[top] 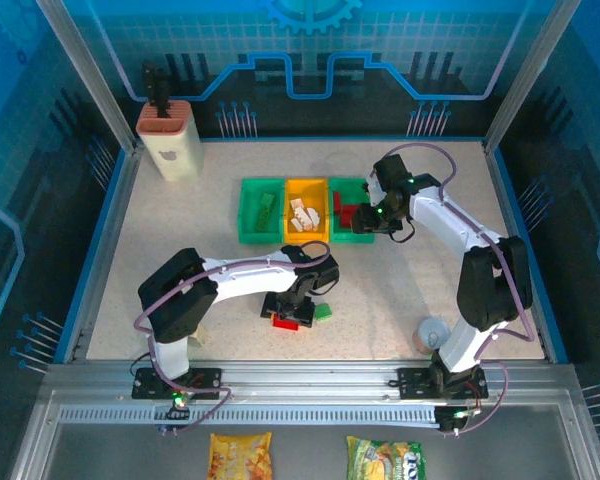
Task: Sort the legos into containers by color
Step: Pick up the lego from the middle-left of the table.
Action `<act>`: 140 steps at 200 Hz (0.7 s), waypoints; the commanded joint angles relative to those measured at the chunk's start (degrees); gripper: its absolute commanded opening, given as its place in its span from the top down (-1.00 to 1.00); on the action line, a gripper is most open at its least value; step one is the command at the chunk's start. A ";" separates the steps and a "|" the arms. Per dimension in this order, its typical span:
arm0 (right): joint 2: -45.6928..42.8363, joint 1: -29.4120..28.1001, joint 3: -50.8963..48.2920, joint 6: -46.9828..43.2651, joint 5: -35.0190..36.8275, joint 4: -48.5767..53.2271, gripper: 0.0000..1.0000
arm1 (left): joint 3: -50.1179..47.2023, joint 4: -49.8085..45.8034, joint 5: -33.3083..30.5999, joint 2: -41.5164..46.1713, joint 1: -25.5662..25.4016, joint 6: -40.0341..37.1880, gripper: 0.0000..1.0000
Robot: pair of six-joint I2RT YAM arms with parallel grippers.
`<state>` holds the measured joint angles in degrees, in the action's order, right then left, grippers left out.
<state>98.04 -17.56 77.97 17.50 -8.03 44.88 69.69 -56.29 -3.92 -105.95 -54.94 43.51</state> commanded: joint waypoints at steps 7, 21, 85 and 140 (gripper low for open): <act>-1.71 0.85 -0.31 -0.93 -1.11 -0.16 0.10 | 1.37 -0.78 0.48 0.34 -0.30 -0.06 -0.41; -1.78 0.79 -0.24 -0.89 -1.02 -0.07 0.11 | 1.63 -0.96 0.11 0.63 -0.35 -0.09 -0.37; -3.67 0.85 -1.45 -0.80 0.33 0.65 0.11 | 7.11 -3.72 -3.66 1.28 -0.25 -2.13 -0.36; -9.12 1.79 -4.95 0.07 7.12 2.25 0.11 | 17.24 -4.21 -6.26 -1.05 1.62 -5.22 -0.35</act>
<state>92.79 -17.37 74.70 17.54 -6.07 45.23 82.32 -58.85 -7.94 -105.95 -54.57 40.62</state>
